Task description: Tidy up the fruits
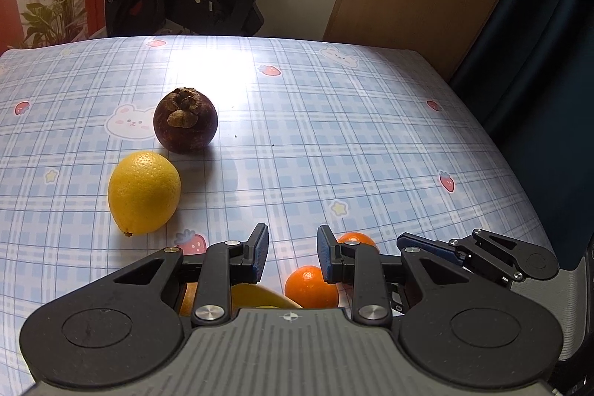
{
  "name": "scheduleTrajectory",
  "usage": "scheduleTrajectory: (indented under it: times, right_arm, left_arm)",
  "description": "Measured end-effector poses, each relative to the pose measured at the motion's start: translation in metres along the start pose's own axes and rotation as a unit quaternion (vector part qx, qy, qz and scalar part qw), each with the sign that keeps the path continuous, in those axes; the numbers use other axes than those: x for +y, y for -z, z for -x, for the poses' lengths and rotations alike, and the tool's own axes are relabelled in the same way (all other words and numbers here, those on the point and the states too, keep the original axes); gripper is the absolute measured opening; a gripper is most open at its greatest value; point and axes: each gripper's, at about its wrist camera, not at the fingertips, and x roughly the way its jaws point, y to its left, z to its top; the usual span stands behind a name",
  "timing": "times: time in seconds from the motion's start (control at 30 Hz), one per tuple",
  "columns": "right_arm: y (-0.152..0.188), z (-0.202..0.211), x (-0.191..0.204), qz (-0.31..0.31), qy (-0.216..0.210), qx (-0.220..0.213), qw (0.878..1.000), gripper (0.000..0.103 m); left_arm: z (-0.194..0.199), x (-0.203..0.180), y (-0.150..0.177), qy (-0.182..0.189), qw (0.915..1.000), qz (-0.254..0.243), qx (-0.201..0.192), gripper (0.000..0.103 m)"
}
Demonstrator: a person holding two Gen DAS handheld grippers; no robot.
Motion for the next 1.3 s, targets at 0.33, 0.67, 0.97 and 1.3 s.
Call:
scheduleTrajectory:
  times: [0.33, 0.67, 0.97, 1.3]
  right_arm:
    - [-0.011, -0.026, -0.001, -0.021, -0.031, 0.011, 0.999, 0.045]
    - [0.002, -0.007, -0.009, -0.027, 0.001, 0.005, 1.0, 0.044]
    - [0.015, 0.014, -0.016, -0.039, 0.027, -0.004, 0.999, 0.044]
    - [0.019, 0.02, -0.018, -0.05, 0.031, -0.007, 0.998, 0.044]
  left_arm:
    - [-0.001, 0.006, 0.0, 0.001, 0.9999, 0.013, 0.004, 0.03]
    - [-0.015, -0.008, 0.008, 0.02, 0.9991, -0.014, 0.034, 0.03]
    - [-0.025, -0.022, 0.013, 0.018, 0.9971, -0.056, 0.049, 0.03]
    - [-0.037, -0.027, 0.017, 0.027, 0.9946, -0.075, 0.066, 0.043]
